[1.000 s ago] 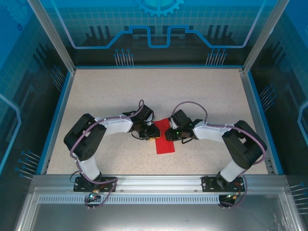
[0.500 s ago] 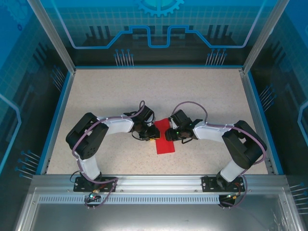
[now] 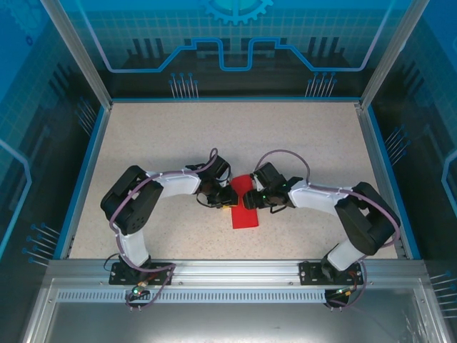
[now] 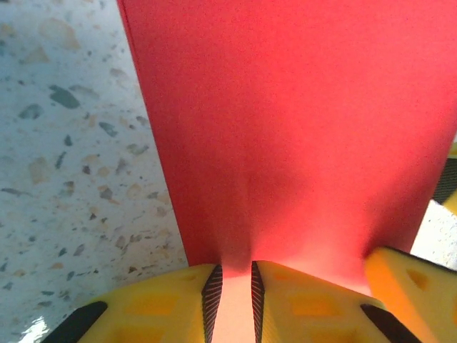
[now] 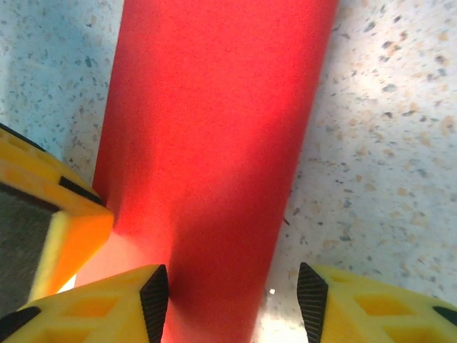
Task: Fold a paper plane with a square sheet of paper (pick it up from the middle)
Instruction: Fold the square sheet of paper in half at the center of the table.
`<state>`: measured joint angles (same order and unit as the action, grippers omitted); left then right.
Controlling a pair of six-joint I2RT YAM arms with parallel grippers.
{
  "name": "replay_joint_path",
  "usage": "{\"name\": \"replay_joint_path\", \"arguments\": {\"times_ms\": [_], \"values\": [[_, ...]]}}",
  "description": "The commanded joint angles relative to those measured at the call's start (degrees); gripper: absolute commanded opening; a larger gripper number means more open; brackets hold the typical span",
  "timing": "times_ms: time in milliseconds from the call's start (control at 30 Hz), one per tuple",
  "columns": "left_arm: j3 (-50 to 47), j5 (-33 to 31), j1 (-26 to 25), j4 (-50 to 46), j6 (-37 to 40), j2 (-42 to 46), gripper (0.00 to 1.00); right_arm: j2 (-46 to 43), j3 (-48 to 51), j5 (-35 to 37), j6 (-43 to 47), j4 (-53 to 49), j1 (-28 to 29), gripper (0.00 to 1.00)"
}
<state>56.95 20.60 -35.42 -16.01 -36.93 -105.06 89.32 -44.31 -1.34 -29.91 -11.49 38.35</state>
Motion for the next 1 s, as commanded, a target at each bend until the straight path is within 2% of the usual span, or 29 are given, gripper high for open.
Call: {"name": "replay_joint_path", "arguments": {"times_ms": [0,67,233,300,467,667,967], "values": [[-1.31,-6.35,-0.45,-4.65,1.89,-4.10,0.24,-4.65,0.01,1.40,-0.19,-3.35,-0.48,0.56],[-1.48,-6.22,-0.46,-4.40,1.95,-4.19,0.24,-6.70,0.49,0.17,-1.11,-3.33,-1.15,0.55],[-1.41,-6.07,-0.49,-4.15,1.95,-4.38,0.24,-8.99,1.40,-8.73,-5.60,1.06,-1.90,0.37],[-1.33,-6.10,-0.45,-4.05,1.88,-4.38,0.24,-8.28,1.39,-12.17,-7.39,3.29,-1.87,0.32],[-1.31,-5.92,-0.45,-3.74,1.77,-4.46,0.24,-3.69,1.06,-14.48,-8.72,4.81,-2.44,0.23],[-1.75,-6.01,-0.49,-3.54,1.66,-4.28,0.24,0.36,1.11,-14.50,-8.59,5.55,-3.18,0.21],[-1.47,-6.10,-0.45,-3.85,1.85,-4.72,0.24,3.57,0.17,-10.10,-5.69,2.17,-4.31,0.20]]}}
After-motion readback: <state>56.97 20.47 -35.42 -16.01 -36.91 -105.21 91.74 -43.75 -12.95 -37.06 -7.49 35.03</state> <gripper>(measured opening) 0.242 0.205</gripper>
